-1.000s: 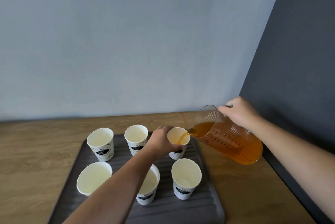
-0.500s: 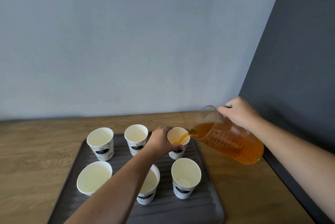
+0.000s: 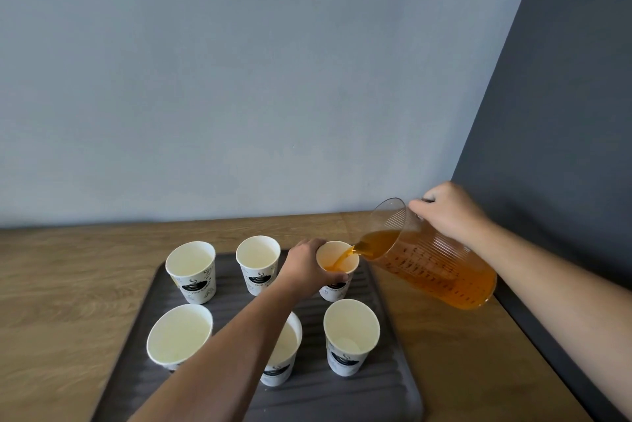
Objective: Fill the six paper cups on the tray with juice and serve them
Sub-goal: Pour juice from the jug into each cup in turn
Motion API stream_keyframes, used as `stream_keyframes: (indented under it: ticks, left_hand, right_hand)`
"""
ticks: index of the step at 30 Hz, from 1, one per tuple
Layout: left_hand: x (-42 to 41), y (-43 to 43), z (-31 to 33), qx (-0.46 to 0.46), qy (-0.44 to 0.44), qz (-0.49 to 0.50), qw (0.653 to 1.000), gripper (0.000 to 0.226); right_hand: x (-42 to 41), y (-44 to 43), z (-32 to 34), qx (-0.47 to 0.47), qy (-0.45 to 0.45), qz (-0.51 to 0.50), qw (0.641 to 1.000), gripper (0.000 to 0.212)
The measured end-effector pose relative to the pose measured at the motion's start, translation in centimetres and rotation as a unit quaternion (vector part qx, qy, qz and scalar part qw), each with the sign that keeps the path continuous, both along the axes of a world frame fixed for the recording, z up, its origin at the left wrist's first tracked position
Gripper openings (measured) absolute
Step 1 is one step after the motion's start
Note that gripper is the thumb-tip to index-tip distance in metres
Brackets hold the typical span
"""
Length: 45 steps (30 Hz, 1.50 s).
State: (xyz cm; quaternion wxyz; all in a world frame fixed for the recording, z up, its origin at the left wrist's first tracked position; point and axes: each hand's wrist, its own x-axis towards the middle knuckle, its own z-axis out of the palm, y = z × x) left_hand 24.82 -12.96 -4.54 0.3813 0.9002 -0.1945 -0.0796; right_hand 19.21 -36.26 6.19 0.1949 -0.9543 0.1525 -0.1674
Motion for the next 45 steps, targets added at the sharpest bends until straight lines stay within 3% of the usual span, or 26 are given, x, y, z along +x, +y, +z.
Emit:
stream_keyframes:
  ticks: [45]
  left_hand:
    - [0.57,-0.32,-0.52,-0.014,0.020,0.019,1.000,0.086]
  right_hand:
    - [0.20,0.73,0.22,-0.005,0.011,-0.011,1.000,0.037]
